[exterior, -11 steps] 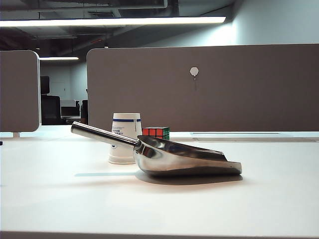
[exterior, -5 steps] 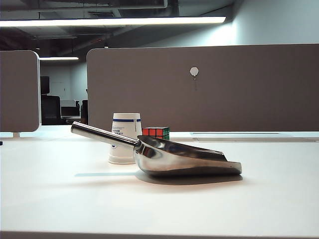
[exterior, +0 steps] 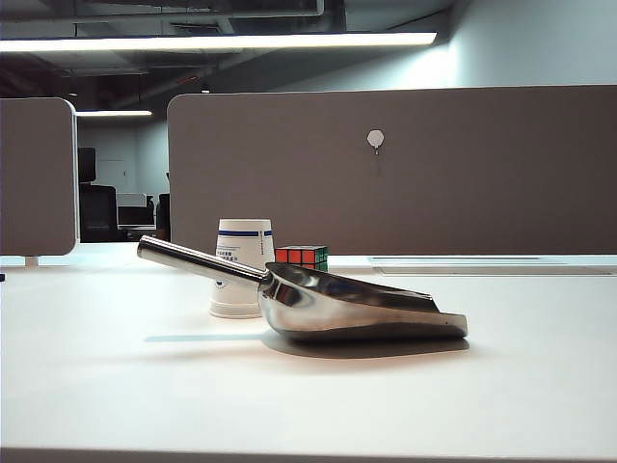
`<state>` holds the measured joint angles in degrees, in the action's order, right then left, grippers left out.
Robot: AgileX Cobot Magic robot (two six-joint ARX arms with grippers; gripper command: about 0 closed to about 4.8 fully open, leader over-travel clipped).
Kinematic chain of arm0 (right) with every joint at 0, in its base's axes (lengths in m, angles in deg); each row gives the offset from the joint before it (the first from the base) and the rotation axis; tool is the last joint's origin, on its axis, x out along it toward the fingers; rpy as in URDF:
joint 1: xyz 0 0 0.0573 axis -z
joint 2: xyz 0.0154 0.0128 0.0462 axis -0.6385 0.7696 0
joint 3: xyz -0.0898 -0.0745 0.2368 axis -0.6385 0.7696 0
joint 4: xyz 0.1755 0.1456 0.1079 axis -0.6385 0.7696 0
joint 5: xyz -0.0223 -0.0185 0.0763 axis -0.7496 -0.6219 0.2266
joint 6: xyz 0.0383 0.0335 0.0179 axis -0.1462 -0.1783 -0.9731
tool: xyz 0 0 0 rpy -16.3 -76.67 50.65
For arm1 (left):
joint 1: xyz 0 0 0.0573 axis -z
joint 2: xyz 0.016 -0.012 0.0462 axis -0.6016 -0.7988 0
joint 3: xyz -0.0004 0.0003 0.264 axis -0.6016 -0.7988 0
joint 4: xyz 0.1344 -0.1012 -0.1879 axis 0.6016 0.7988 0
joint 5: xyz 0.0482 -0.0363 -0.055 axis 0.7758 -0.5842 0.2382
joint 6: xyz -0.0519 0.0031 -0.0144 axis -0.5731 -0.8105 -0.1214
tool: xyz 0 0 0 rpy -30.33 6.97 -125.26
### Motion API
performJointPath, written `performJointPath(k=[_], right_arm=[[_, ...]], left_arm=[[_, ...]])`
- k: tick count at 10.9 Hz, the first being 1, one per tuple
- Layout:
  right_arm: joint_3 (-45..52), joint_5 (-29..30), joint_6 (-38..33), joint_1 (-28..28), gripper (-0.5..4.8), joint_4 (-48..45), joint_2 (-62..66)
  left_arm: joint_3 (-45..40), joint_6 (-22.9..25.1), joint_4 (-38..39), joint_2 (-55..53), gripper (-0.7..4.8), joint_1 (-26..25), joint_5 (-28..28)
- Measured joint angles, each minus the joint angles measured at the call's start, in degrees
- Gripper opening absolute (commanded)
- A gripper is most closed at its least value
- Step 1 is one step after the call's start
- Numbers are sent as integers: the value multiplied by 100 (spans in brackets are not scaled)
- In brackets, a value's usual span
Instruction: Carefully pick up the cup on the right and stack it on top of the cup on the left.
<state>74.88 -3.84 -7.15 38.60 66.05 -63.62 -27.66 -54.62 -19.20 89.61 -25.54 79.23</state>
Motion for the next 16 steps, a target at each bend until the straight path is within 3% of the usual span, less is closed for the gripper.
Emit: performJointPath(k=[16], right_arm=[[0, -2, 0, 0, -5, 140, 0]], left_arm=[[0, 0, 0, 0, -5, 0, 0]])
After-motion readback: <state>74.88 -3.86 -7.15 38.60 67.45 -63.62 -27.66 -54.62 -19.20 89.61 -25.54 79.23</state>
